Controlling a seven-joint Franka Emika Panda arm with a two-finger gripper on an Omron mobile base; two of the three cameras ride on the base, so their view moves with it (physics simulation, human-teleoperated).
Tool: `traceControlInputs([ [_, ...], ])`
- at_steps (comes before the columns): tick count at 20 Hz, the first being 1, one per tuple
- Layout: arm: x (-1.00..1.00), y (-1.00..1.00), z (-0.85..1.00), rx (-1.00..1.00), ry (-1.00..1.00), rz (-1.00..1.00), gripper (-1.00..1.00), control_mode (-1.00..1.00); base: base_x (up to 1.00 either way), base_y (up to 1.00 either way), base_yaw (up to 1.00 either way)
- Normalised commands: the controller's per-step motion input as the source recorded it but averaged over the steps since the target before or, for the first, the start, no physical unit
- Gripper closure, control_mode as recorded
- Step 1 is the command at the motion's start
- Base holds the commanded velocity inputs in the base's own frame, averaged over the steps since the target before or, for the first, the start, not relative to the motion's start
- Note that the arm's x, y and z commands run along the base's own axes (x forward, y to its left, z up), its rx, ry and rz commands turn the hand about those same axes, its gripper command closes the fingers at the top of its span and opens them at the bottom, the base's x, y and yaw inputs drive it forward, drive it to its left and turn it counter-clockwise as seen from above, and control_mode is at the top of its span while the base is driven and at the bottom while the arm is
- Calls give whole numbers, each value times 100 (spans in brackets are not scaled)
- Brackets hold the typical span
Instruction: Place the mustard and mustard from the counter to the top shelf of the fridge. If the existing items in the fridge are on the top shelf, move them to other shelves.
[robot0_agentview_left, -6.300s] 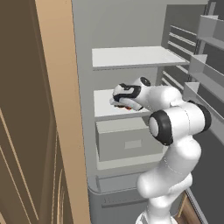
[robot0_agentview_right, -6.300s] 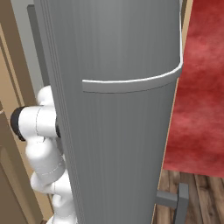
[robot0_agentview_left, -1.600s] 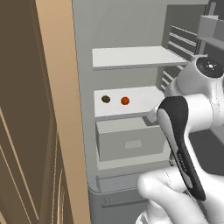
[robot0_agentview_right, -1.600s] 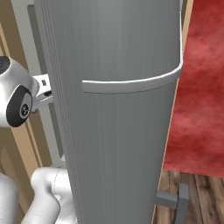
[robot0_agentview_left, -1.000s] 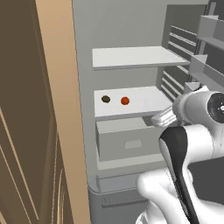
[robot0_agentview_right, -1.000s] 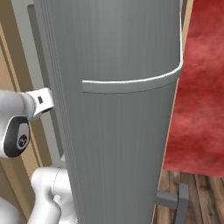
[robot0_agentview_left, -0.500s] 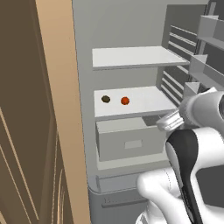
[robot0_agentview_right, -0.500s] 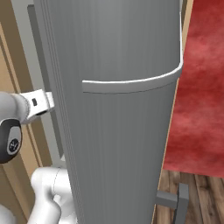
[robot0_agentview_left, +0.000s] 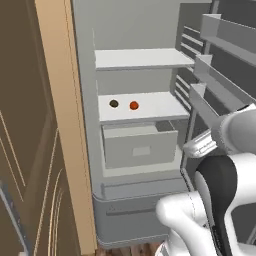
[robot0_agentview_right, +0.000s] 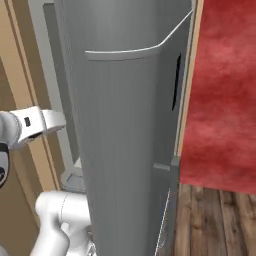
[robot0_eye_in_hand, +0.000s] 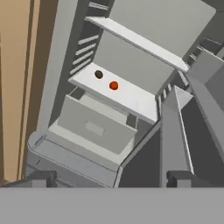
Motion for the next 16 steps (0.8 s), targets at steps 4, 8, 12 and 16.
traceControlInputs([
  [4, 0, 0, 0, 0, 0, 0, -100, 100, -65, -29, 56],
  [8, 0, 0, 0, 0, 0, 0, -100, 100, -51, -4, 65],
  [12, 0, 0, 0, 0, 0, 0, -100, 100, -51, 0, 65],
  [16, 0, 0, 0, 0, 0, 0, -100, 100, -25, 0, 49],
])
